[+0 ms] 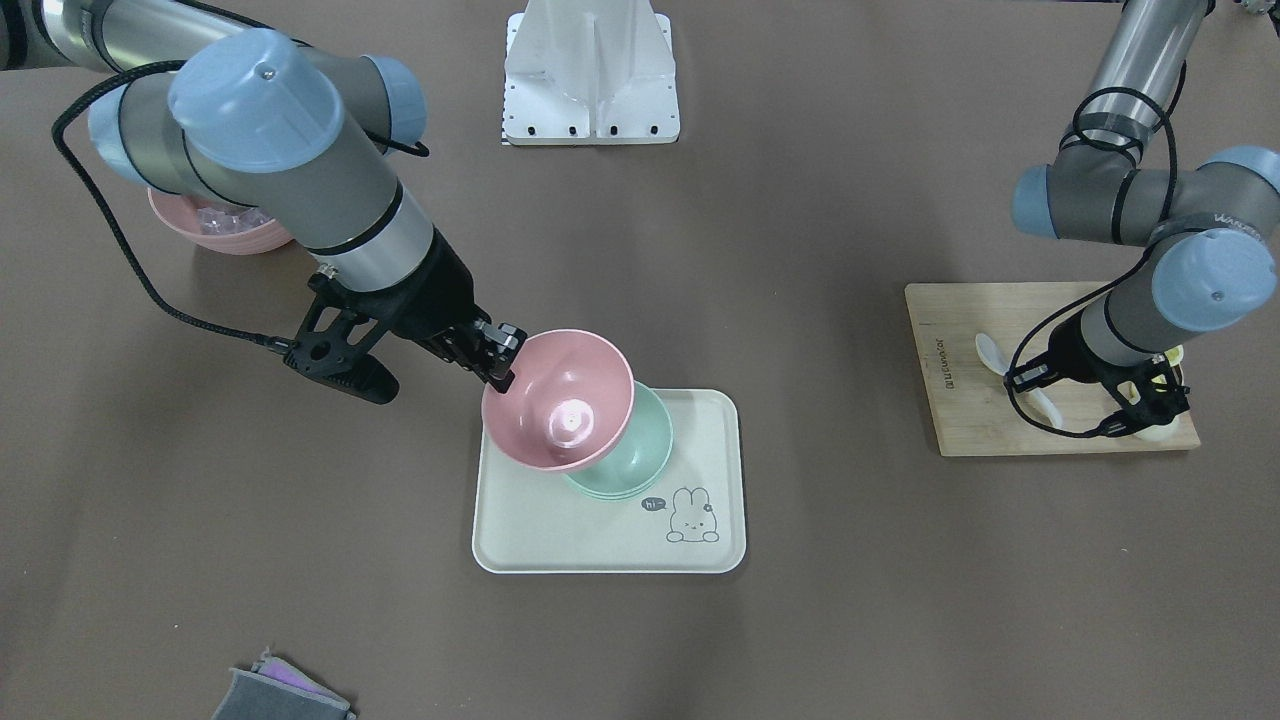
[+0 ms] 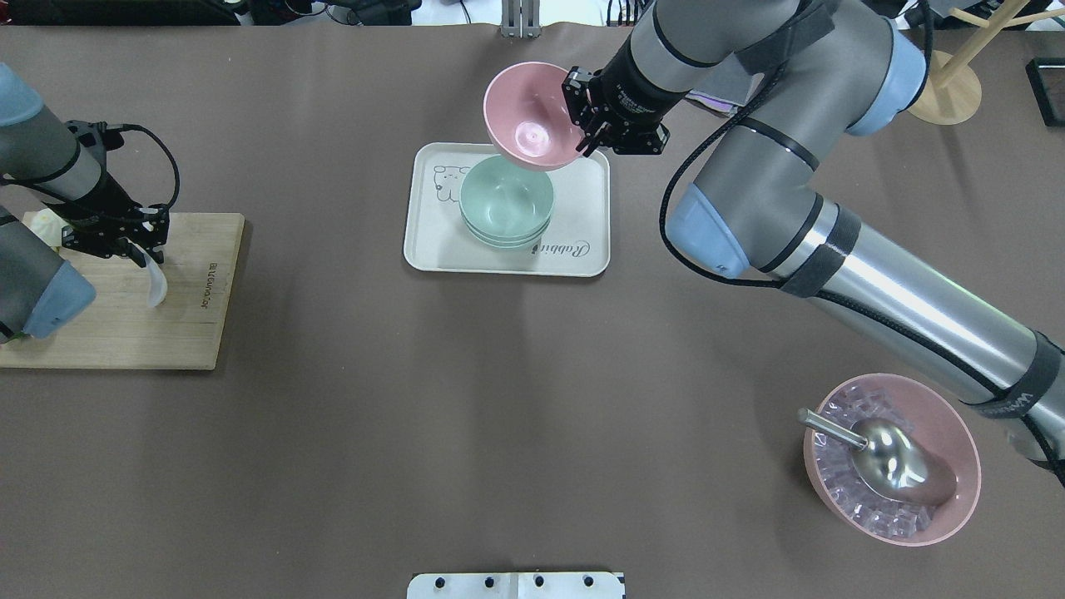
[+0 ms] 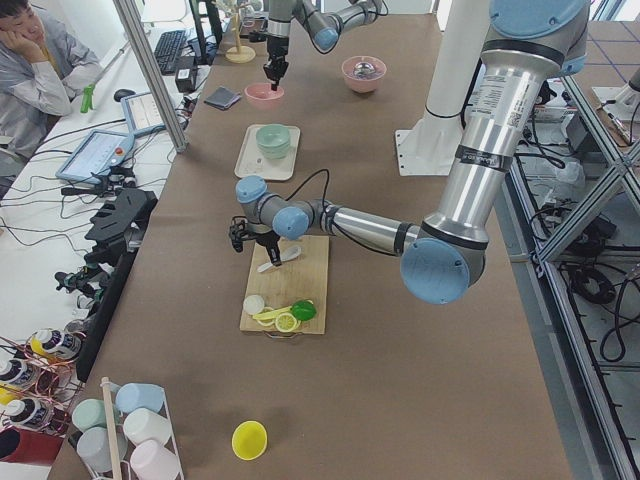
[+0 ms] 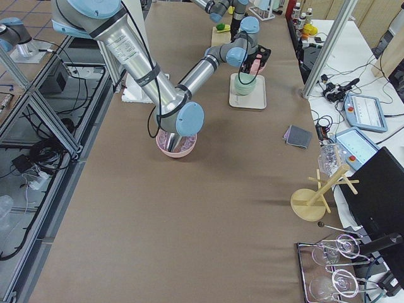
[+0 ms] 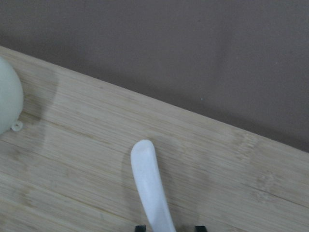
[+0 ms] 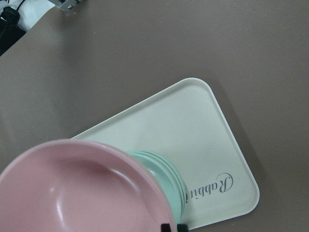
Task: Stack pink bowl on green and place spoon
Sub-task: 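Carry pink bowl onto green bowl with right gripper while left grasps white spoon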
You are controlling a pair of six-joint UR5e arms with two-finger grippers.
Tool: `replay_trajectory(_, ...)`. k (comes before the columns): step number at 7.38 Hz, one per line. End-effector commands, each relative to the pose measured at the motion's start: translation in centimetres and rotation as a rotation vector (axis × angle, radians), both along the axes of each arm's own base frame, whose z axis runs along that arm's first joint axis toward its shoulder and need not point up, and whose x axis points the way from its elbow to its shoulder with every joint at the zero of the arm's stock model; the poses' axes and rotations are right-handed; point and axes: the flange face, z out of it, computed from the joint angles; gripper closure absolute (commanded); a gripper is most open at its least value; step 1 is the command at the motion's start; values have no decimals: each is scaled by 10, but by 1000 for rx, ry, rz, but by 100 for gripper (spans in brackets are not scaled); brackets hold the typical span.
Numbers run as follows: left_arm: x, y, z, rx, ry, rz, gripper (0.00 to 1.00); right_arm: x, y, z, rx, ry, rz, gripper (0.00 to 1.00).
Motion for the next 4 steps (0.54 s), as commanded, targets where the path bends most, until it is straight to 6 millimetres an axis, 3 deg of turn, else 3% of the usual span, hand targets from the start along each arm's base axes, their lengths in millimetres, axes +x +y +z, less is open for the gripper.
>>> replay_trajectory(1, 6, -9, -22, 20, 21, 0, 100, -26, 12, -17, 12, 2, 25, 100)
replay_trajectory(2, 11, -16, -44, 37, 39, -6, 100, -39, 17, -21, 5, 4, 27, 100)
replay_trajectory(4, 22, -31, -113, 21, 94, -60, 100, -67, 19, -10, 9, 50, 36, 100)
